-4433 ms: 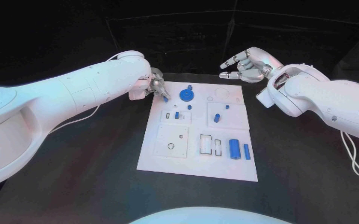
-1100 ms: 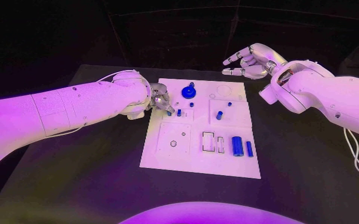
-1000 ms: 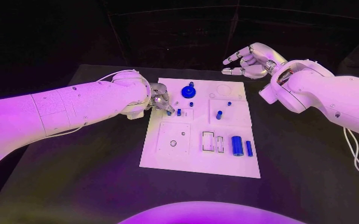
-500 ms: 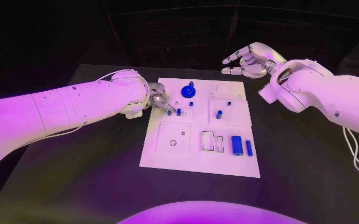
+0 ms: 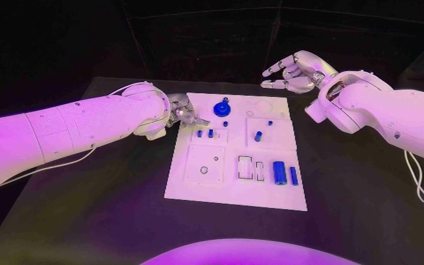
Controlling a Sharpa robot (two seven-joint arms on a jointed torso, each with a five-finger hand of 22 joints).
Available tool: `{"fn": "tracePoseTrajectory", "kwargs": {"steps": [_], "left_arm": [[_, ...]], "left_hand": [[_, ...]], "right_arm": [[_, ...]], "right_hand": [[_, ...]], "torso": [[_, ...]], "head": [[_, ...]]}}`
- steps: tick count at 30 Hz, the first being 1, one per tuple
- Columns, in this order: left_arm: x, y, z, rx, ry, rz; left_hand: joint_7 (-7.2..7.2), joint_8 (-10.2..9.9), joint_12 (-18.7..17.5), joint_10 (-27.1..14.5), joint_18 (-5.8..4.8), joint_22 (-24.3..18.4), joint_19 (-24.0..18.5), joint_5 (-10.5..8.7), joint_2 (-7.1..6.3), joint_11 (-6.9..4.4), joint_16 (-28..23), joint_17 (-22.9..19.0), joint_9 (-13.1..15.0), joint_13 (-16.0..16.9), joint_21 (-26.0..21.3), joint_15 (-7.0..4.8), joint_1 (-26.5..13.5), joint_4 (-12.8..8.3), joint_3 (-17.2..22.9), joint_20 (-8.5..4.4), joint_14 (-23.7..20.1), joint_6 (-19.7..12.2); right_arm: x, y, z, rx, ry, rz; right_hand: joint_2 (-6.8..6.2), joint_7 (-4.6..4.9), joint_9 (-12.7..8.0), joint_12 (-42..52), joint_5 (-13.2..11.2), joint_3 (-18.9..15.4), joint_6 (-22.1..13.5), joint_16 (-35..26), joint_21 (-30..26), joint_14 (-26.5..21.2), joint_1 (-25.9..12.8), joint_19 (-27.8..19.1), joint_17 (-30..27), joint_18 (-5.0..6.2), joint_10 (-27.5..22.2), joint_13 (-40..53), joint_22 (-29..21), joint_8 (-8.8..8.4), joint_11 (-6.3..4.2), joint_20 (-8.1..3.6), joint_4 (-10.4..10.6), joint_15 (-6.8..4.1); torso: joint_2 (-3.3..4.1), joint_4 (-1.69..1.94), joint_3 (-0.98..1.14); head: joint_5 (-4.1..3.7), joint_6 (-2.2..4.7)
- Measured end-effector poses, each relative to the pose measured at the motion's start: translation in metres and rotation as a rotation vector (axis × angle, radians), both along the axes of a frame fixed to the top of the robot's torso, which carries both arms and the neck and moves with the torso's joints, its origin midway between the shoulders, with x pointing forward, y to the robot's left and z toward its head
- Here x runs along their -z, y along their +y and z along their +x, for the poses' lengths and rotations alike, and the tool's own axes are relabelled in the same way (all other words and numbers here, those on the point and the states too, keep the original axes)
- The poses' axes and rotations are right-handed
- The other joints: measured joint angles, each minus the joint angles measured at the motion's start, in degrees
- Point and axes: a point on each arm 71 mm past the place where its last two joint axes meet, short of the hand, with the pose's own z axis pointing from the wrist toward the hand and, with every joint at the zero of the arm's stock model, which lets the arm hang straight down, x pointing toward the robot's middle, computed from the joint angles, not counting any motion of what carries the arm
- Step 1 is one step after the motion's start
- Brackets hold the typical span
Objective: Assemble the parts on the task board
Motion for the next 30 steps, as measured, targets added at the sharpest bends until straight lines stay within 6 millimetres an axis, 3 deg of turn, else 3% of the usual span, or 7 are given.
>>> {"fn": "tracePoseTrajectory", "kwargs": {"steps": [2, 4, 6, 9, 15, 22, 30], "left_arm": [[-0.001, 0.000, 0.000, -0.002, -0.011, -0.042], [-0.003, -0.002, 0.000, -0.001, -0.027, -0.098], [-0.005, -0.005, 0.001, 0.006, -0.046, -0.150], [-0.009, -0.013, 0.002, 0.033, -0.088, -0.236], [-0.019, -0.036, 0.006, 0.123, -0.208, -0.326], [-0.018, -0.052, 0.010, 0.224, -0.324, -0.267], [-0.013, -0.071, 0.013, 0.326, -0.394, -0.151]], "left_hand": [[0.76, 0.0, -1.5, -2.8, 1.55, -5.6, -3.3, 0.00, 0.73, 0.71, -2.1, 0.0, -0.1, -1.3, -5.4, 0.76, 1.3, 0.4, -1.2, 0.50, 0.0, -1.1], [1.93, -0.2, -4.0, -7.4, 4.09, -17.0, -10.2, 0.00, 1.25, 1.92, -8.8, -0.8, -0.8, -2.8, -17.0, 2.09, 3.6, 0.7, -2.8, 1.52, -0.3, -3.4], [2.89, -0.6, -6.3, -11.3, 5.81, -25.4, -15.5, 0.00, 1.92, 2.95, -16.1, -8.0, -1.5, -4.5, -26.2, 2.87, 7.0, -0.1, -3.2, 2.28, -4.1, -4.9], [3.89, -0.7, -9.1, -15.3, 5.80, -30.1, -18.7, 0.29, 3.29, 3.89, -27.1, -20.2, -2.6, -6.9, -32.4, 3.70, 14.4, -3.7, -1.9, 3.40, -11.0, -5.9], [3.89, -3.6, -13.9, -17.7, 5.80, -33.6, -18.5, 0.29, 3.23, 4.12, -32.9, -26.9, -6.4, -12.3, -36.7, 4.05, 24.6, -9.8, 3.1, 3.72, -13.3, -5.9], [3.69, -7.5, -16.7, -17.2, 5.81, -35.2, -17.4, 0.29, 1.27, 4.26, -34.1, -29.0, -10.7, -17.0, -38.2, 3.72, 26.1, -12.5, 5.8, 3.62, -13.0, -1.7], [3.36, -12.9, -19.9, -17.4, 5.80, -35.1, -13.4, 0.29, -0.25, 4.43, -24.9, -21.0, -15.4, -22.5, -37.4, 3.93, 25.1, -13.8, 7.1, 3.51, -7.6, 3.5]], "right_arm": [[0.000, 0.000, 0.000, 0.001, 0.000, 0.000], [0.000, 0.000, 0.000, 0.001, 0.000, 0.000], [0.000, -0.001, 0.000, 0.002, 0.000, 0.000], [0.000, 0.000, 0.000, 0.002, 0.000, 0.000], [0.000, 0.001, 0.001, 0.001, 0.000, 0.000], [0.000, 0.002, 0.001, -0.001, 0.000, 0.000], [0.000, 0.004, 0.001, -0.005, 0.000, 0.002]], "right_hand": [[0.00, 0.00, 0.0, 0.0, 0.0, 0.0, 0.0, 0.0, 0.0, 0.0, 0.0, 0.0, 0.0, 0.00, 0.0, 0.0, 0.0, 0.00, 0.00, 0.00, 0.0, 0.00], [0.00, 0.00, 0.0, 0.0, 0.0, 0.0, 0.0, 0.0, 0.0, 0.0, 0.0, 0.0, 0.0, -0.01, 0.0, 0.0, 0.0, 0.00, 0.00, 0.00, 0.0, 0.00], [0.00, 0.00, 0.0, 0.0, 0.0, 0.0, 0.0, 0.0, 0.0, 0.0, 0.0, 0.0, 0.0, -0.01, 0.0, 0.0, 0.0, 0.00, 0.00, 0.00, 0.0, 0.00], [0.00, 0.00, 0.0, 0.0, 0.0, 0.0, 0.0, 0.0, 0.0, 0.0, 0.0, 0.0, 0.0, 0.00, 0.0, 0.0, 0.0, 0.00, 0.00, 0.00, 0.0, 0.00], [0.00, 0.00, 0.0, 0.0, 0.0, 0.0, 0.0, 0.0, 0.0, 0.0, 0.0, 0.0, 0.0, 0.00, 0.0, 0.0, 0.0, 0.00, 0.00, 0.00, 0.0, 0.00], [0.00, 0.00, 0.0, 0.0, 0.0, 0.0, 0.0, 0.0, 0.0, 0.0, 0.0, 0.0, 0.0, 0.00, 0.0, 0.0, 0.0, 0.00, 0.00, 0.00, 0.0, 0.00], [0.00, 0.00, 0.0, 0.0, 0.2, 0.0, 0.0, 0.0, 0.0, 0.0, 0.0, 0.0, 0.0, 0.00, 0.0, 0.0, 0.0, 0.00, 0.00, 0.00, 0.0, 0.00]], "torso": [[0.00, 0.01, 0.01], [0.00, 0.03, 0.01], [0.00, 0.05, 0.02], [0.01, 0.07, 0.02], [0.04, -0.01, -0.01], [0.07, -0.10, -0.01], [0.10, -0.14, 0.00]], "head": [[-0.07, 0.07], [-0.15, 0.21], [-0.20, 0.32], [-0.29, 0.48], [-0.58, 0.73], [-0.94, 1.04], [-1.15, 1.10]]}}
